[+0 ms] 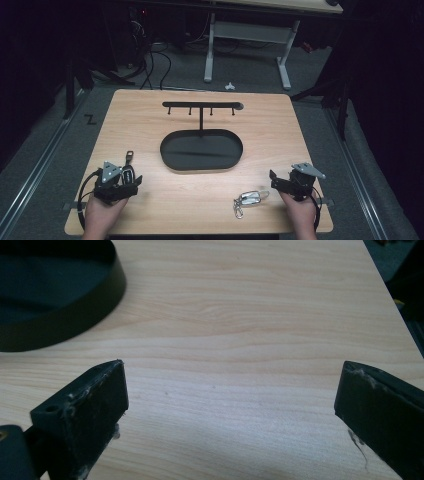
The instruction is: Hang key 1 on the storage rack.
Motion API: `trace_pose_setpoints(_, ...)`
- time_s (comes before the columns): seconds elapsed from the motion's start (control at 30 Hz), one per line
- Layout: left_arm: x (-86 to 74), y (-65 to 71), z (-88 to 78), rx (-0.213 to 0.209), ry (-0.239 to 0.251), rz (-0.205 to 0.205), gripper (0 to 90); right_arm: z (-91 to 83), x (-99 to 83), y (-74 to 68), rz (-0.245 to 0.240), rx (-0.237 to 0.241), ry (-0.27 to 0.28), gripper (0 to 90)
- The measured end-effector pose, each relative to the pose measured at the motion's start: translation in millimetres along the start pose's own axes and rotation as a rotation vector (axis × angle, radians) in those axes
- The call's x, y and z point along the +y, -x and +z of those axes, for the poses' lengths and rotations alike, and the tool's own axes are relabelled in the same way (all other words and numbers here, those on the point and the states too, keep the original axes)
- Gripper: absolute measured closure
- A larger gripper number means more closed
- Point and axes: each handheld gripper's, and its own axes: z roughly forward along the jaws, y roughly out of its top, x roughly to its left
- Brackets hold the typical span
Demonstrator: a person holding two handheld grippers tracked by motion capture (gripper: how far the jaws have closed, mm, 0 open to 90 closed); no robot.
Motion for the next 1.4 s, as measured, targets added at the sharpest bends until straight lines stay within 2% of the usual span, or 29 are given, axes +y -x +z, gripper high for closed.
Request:
trace_pose_setpoints(0.07, 1.2, -3.0, 0.2, -0.008, -0.021, -0.018, 19.4, -3.2, 0.4, -1.1, -0.005, 0.017, 0.009, 0.0)
trace_pose_setpoints(0.27, 2.5, -10.5, 1.2, -0.001, -0.043, -0.03, 19.1, -9.4, -0.6, 3.6, 0.034, 0.065, 0.045, 0.0)
trace_pose_setpoints(0.37, 3.2, -14.8, 2.9, 0.011, -0.052, -0.037, 18.3, -9.9, -1.1, 5.8, 0.042, 0.069, 0.045, 0.0)
trace_pose_setpoints(0.57, 1.9, -17.8, 8.8, 0.016, -0.09, -0.048, 16.7, -10.8, -4.0, 4.0, 0.028, 0.092, 0.039, 3.3)
trace_pose_setpoints(0.83, 1.9, -17.0, 18.0, 0.034, -0.13, -0.035, 15.5, -12.2, -8.8, 5.0, 0.02, 0.103, 0.04, 8.3)
trace_pose_setpoints(1.03, 1.6, -18.4, 18.5, 0.04, -0.14, -0.041, 15.3, -12.0, -10.3, 3.5, 0.003, 0.116, 0.048, 13.7)
trace_pose_setpoints(1.27, -0.5, -20.1, 21.3, 0.046, -0.154, -0.05, 15.4, -11.0, -11.5, 1.5, 0.002, 0.121, 0.047, 15.2)
trace_pose_setpoints(1.4, -3.2, -19.2, 22.7, 0.053, -0.176, -0.041, 15.6, -9.3, -12.6, 1.0, 0.0, 0.128, 0.04, 15.4)
